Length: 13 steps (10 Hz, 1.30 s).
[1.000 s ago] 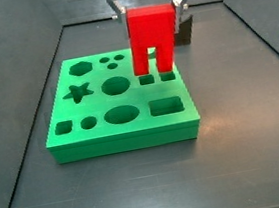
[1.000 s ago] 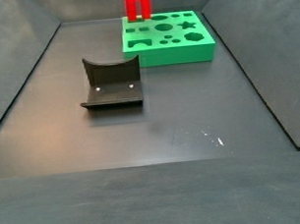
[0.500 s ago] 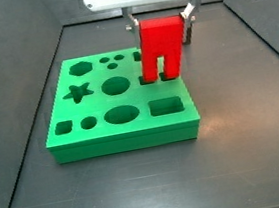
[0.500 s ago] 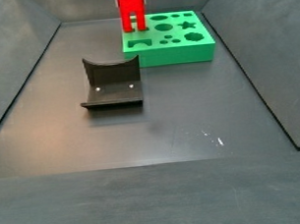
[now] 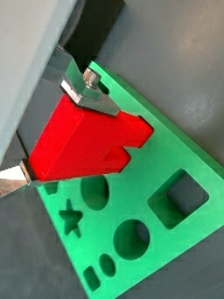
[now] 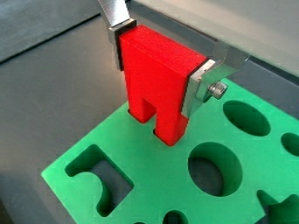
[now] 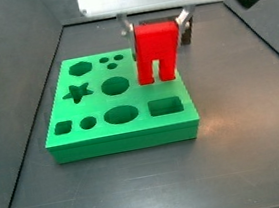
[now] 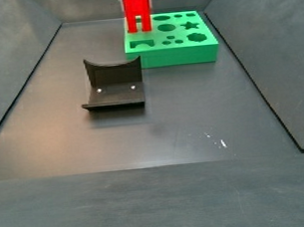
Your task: Insert the double-square object.
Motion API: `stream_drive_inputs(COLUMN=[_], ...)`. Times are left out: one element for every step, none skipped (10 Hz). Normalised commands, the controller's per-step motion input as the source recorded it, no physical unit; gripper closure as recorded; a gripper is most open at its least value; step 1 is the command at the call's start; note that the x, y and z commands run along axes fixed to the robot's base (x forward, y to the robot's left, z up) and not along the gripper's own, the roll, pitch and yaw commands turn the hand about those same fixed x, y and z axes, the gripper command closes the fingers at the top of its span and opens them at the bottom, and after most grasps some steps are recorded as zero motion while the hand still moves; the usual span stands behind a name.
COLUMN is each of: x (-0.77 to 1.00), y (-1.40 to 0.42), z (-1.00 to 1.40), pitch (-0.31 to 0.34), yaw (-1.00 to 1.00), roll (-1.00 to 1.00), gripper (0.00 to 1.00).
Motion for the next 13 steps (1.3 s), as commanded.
stream_drive_inputs(x=[0.0,0.03,0.05,0.0,0.0,0.0,0.0,0.0,0.0,0.0,0.0,0.0,0.0], y=[0.0,0.0,0.0,0.0,0.0,0.0,0.0,0.0,0.0,0.0,0.0,0.0,0.0], z=[-0.19,-0.28,-0.33,-0.3,-0.27,-0.27,-0.25,-0.24,-0.25,-0.2,-0.06,-0.03,0.0], pitch=[-0.059,-0.081,-0.089,-0.089,-0.066,-0.053,-0.031,-0.023,-0.019,-0.014,0.0,-0.033,0.0], yaw=[0.0,0.0,0.0,0.0,0.0,0.0,0.0,0.0,0.0,0.0,0.0,0.0,0.0], roll=[0.0,0.0,0.0,0.0,0.0,0.0,0.01,0.02,0.02,0.03,0.0,0.0,0.0], gripper=[1.0,1.0,1.0,1.0,1.0,1.0,1.0,1.0,1.0,1.0,1.0,1.0,1.0])
